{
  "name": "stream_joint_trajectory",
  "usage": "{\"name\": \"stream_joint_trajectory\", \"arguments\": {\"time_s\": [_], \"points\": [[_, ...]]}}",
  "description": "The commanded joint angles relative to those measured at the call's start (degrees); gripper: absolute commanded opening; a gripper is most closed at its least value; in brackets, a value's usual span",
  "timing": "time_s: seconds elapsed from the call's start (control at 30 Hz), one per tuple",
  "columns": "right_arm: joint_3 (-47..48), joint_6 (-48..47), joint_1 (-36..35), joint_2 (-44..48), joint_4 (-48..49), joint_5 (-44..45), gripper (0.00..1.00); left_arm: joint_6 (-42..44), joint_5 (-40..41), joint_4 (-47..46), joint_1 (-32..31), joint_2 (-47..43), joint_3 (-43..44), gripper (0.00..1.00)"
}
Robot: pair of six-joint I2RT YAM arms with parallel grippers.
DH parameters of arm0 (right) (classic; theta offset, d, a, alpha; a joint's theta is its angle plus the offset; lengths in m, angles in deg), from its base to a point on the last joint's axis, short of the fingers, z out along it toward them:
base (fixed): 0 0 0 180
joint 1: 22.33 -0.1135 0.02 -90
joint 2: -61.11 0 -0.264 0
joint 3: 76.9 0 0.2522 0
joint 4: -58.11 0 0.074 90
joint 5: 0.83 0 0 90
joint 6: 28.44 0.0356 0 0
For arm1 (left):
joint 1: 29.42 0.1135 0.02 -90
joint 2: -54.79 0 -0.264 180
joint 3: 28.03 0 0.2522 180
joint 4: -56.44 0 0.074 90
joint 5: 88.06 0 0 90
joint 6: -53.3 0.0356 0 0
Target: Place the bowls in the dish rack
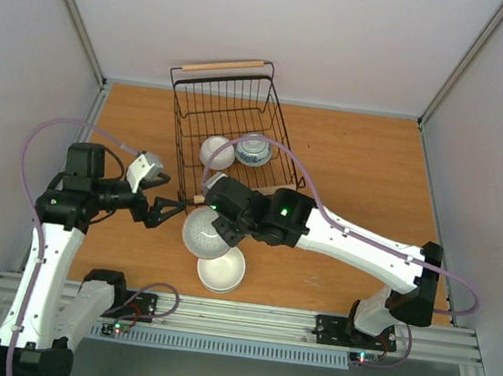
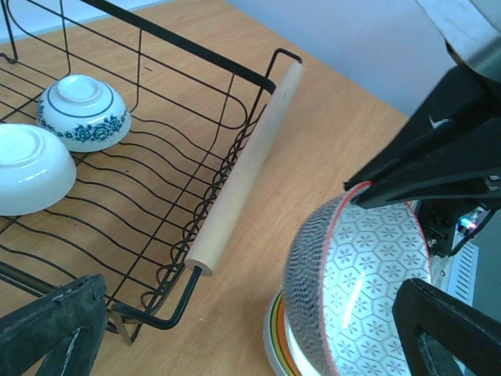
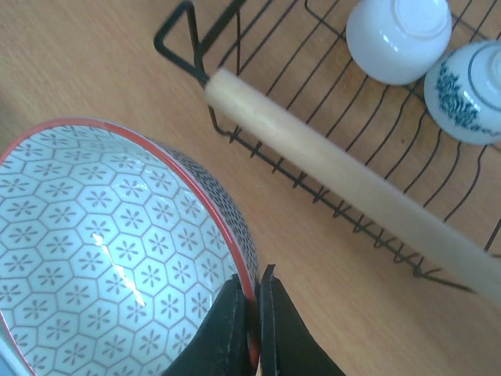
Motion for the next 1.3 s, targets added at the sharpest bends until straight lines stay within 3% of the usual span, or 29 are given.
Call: {"name": "stream_joint_trajectory", "arguments": {"time_s": [0.0,0.27,0.43,0.57,0.63,0.67,0.73,0.97,1.03,1.2,1.27], "points": [[7.5,-4.1,-0.4,-2.5,-0.4,2.3,0.01,3.0,-3.2,3.0,-0.1,0.3,2.0,0.99],[18.3,-7.5,-0.3,-6.5,-1.5,2.9,0.01,3.5,-2.6,2.5,-0.1,0.0,1.1,0.95],[22.1,-8.8,-0.3,-7.9,-2.0,3.0,0.01,3.5,-2.3,2.5,-0.1,0.1,1.1,0.65],[23.2,-9.4,-0.3,-8.5,-1.9,2.1,0.01,4.0,-2.7,3.0,-0.1,0.7,1.0,0.57],[23.4,-9.5,-0.3,-8.6,-1.6,1.9,0.01,4.6,-3.2,3.5,-0.1,1.0,1.2,0.47],[23.4,-9.6,-0.3,-8.7,-1.5,1.9,0.01,4.8,-3.5,3.9,-0.1,1.2,1.3,0.36],[23.5,-9.8,-0.3,-8.7,-1.3,1.7,0.01,6.0,-4.1,4.9,-0.1,1.7,1.7,0.03],[21.3,-9.1,-0.3,-7.2,0.1,1.8,0.01,8.9,-6.1,6.8,-0.2,0.3,2.2,0.0],[18.4,-7.7,-0.2,-5.1,1.7,1.3,0.12,8.8,-6.4,6.7,-0.1,0.2,2.4,0.0],[4.7,-2.4,2.6,4.3,11.5,-11.9,0.96,9.4,-8.1,7.0,-0.2,0.1,2.5,0.01],[-0.4,0.5,4.0,8.2,15.3,-19.8,0.99,10.1,-9.1,7.8,-0.2,0.2,2.7,0.0]]}}
